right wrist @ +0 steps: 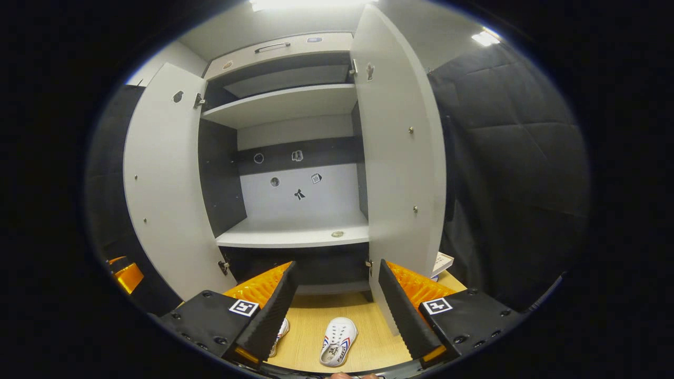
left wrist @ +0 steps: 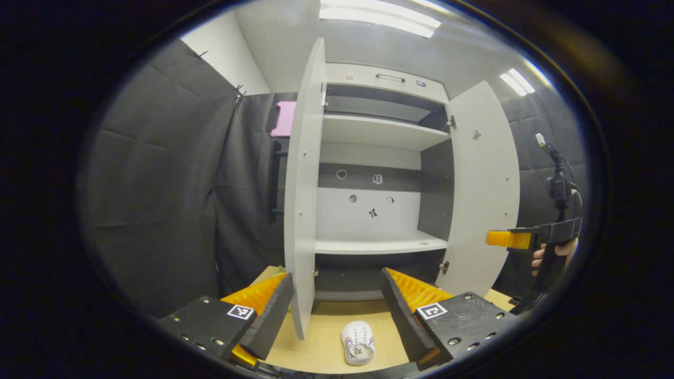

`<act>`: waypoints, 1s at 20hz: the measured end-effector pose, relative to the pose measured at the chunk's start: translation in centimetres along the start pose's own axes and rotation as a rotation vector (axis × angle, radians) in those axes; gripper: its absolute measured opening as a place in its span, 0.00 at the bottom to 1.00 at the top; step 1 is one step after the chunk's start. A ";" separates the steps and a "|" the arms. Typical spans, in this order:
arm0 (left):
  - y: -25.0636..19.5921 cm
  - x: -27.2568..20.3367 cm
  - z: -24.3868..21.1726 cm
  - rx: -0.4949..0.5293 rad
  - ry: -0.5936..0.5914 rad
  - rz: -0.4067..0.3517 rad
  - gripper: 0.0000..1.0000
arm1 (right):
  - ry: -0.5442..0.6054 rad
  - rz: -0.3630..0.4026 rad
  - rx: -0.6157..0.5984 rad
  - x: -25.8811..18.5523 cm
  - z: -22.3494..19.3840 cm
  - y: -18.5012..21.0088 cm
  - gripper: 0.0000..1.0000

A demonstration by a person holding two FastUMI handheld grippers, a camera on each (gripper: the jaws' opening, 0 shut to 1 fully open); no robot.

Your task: Grab one shoe with the right hand and put it into the shoe cabinet, grab the other shoe with the left hand and put it into the shoe cabinet; then close the right door with the right hand and the left door with the left hand.

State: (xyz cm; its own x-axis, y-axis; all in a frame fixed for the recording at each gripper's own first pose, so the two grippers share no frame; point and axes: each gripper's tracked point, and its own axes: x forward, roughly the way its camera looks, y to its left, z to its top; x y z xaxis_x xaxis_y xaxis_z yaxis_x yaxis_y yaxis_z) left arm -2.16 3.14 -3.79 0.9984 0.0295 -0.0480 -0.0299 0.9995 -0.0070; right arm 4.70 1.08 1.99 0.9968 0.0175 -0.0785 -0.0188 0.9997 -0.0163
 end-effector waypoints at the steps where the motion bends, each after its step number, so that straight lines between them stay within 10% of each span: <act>1: 0.3 0.0 -0.4 -0.002 0.008 0.002 0.94 | 0.019 0.001 -0.012 0.5 -0.4 0.1 0.97; 20: 3.4 -1.7 -12.1 0.016 0.248 -0.026 0.94 | 0.636 0.087 -0.001 9.6 -25.1 4.8 0.98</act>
State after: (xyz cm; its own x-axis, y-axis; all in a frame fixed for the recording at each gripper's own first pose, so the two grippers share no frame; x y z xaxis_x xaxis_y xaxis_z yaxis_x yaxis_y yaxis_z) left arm -4.54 6.42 -15.77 0.9566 0.0026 -0.2914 -0.0014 1.0000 0.0042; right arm 12.17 5.63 -23.85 0.7501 0.0847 -0.6559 -0.0985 0.9950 0.0158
